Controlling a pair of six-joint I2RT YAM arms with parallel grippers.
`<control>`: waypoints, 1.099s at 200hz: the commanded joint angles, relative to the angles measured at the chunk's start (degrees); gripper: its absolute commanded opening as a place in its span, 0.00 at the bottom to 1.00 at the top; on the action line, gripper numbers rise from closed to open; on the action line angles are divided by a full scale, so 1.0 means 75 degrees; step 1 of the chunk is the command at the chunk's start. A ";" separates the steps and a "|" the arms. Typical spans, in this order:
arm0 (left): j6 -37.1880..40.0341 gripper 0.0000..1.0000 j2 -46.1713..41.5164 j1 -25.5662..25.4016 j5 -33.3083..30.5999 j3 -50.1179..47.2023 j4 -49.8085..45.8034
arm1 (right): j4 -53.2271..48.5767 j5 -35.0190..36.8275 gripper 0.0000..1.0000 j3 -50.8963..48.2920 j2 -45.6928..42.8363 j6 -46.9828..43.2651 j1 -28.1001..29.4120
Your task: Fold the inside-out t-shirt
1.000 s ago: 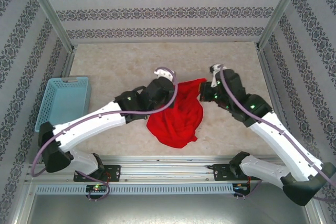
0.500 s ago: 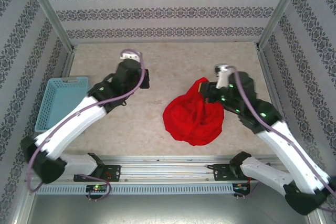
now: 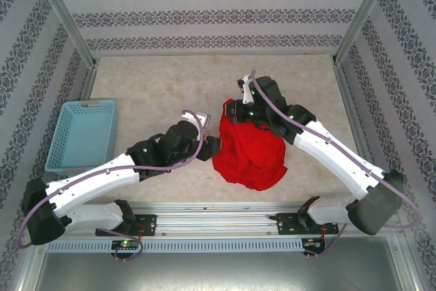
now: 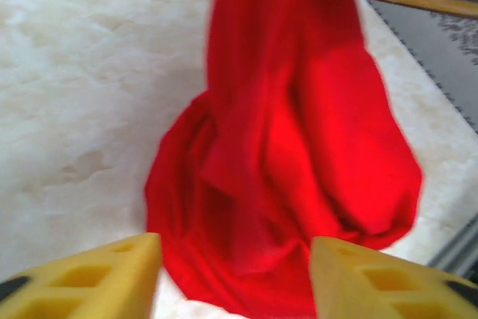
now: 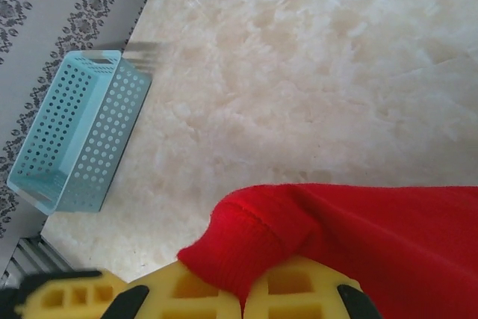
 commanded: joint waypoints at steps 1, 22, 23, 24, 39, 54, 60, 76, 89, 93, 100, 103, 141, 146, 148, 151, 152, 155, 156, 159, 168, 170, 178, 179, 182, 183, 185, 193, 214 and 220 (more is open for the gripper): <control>-0.0312 0.66 0.0530 -0.0054 0.0149 -0.0222 0.1078 | 0.0071 -0.0294 0.00 0.0424 0.0418 0.0107 -0.0086; -0.0420 0.73 0.1250 -0.0036 -0.0101 -0.0046 0.1144 | 0.0229 -0.0416 0.00 0.0369 0.0424 0.0191 -0.0044; -0.0428 0.73 0.1286 -0.0033 -0.0101 -0.0039 0.1155 | 0.0236 -0.0420 0.00 0.0364 0.0417 0.0194 -0.0043; -0.0432 0.74 0.1328 -0.0026 -0.0108 -0.0030 0.1172 | 0.0240 -0.0422 0.00 0.0356 0.0407 0.0202 -0.0043; -0.0549 0.76 0.1828 0.0056 -0.0117 0.0161 0.1227 | 0.0299 -0.0430 0.00 0.0252 0.0247 0.0209 0.0017; -0.0659 0.75 0.2332 0.0176 -0.0076 0.0410 0.1226 | 0.0336 -0.0363 0.00 0.0073 0.0023 0.0253 0.0065; -0.0753 0.71 0.2535 0.0248 -0.0134 0.0547 0.1086 | 0.0347 -0.0337 0.00 -0.0015 -0.0076 0.0276 0.0066; -0.0917 0.56 0.2814 0.0472 -0.0042 0.0601 0.1234 | 0.0372 -0.0274 0.00 -0.0267 -0.0342 0.0313 0.0050; -0.0987 0.42 0.2818 0.0620 0.0189 0.0453 0.1645 | 0.0354 -0.0290 0.00 -0.0457 -0.0515 0.0338 -0.0036; -0.0994 0.37 0.2807 0.0663 0.0283 0.0418 0.1738 | 0.0348 -0.0306 0.00 -0.0514 -0.0552 0.0358 -0.0077; -0.0997 0.25 0.2783 0.0712 0.0364 0.0403 0.1808 | 0.0318 -0.0284 0.00 -0.0638 -0.0614 0.0362 -0.0163; -0.0992 0.20 0.2776 0.0730 0.0375 0.0416 0.1801 | 0.0297 -0.0258 0.00 -0.0703 -0.0646 0.0370 -0.0217; -0.1017 0.00 0.2275 0.0953 0.0350 0.0264 0.1556 | -0.0874 0.1434 0.68 -0.1311 -0.1196 -0.0283 -0.0293; -0.1039 0.00 0.2192 0.1013 0.0401 0.0220 0.1503 | -0.1199 0.1977 0.74 -0.1323 -0.1249 -0.0511 -0.0087; -0.1049 0.00 0.2152 0.1036 0.0416 0.0198 0.1487 | -0.1327 0.2194 0.76 -0.1318 -0.1265 -0.0583 -0.0007; -0.1056 0.00 0.2100 0.1081 0.0448 0.0175 0.1468 | -0.1520 0.2456 0.79 -0.1326 -0.1284 -0.0693 0.0119; -0.1056 0.00 0.2080 0.1100 0.0454 0.0165 0.1463 | -0.1582 0.2551 0.79 -0.1333 -0.1287 -0.0716 0.0155; -0.1067 0.00 0.2028 0.1130 0.0470 0.0129 0.1443 | -0.1738 0.2779 0.82 -0.1360 -0.1307 -0.0784 0.0268; -0.1068 0.00 0.2015 0.1148 0.0477 0.0119 0.1433 | -0.1784 0.2841 0.82 -0.1379 -0.1322 -0.0809 0.0300; -0.1079 0.00 0.1948 0.1188 0.0495 0.0095 0.1400 | -0.1899 0.2975 0.84 -0.1439 -0.1357 -0.0866 0.0383; -0.1101 0.00 0.1786 0.1322 0.0523 0.0010 0.1313 | -0.2059 0.3073 0.89 -0.1731 -0.1516 -0.0951 0.0622; -0.1103 0.00 0.1758 0.1351 0.0529 -0.0010 0.1287 | -0.2058 0.3040 0.89 -0.1798 -0.1557 -0.0957 0.0657; -0.1097 0.00 0.1631 0.1458 0.0553 -0.0071 0.1209 | -0.1957 0.2811 0.91 -0.2205 -0.1751 -0.0926 0.0805; -0.1094 0.00 0.1611 0.1470 0.0554 -0.0075 0.1205 | -0.1941 0.2781 0.92 -0.2259 -0.1778 -0.0915 0.0821; -0.1084 0.00 0.1569 0.1509 0.0564 -0.0089 0.1167 | -0.1882 0.2677 0.92 -0.2382 -0.1833 -0.0878 0.0871; -0.1082 0.00 0.1557 0.1519 0.0565 -0.0090 0.1161 | -0.1862 0.2650 0.92 -0.2447 -0.1848 -0.0856 0.0883; -0.1081 0.00 0.1525 0.1543 0.0566 -0.0108 0.1150 | -0.1821 0.2591 0.93 -0.2554 -0.1892 -0.0813 0.0912; -0.1047 0.00 0.1432 0.1627 0.0589 -0.0146 0.1085 | -0.1682 0.2400 0.93 -0.2925 -0.1970 -0.0581 0.0990; -0.0964 0.00 0.1264 0.1783 0.0555 -0.0158 0.0864 | -0.1542 0.2543 0.94 -0.3566 -0.1769 -0.0069 0.1081; -0.0943 0.00 0.1204 0.1815 0.0545 -0.0153 0.0827 | -0.1497 0.2669 0.94 -0.3687 -0.1642 0.0016 0.1082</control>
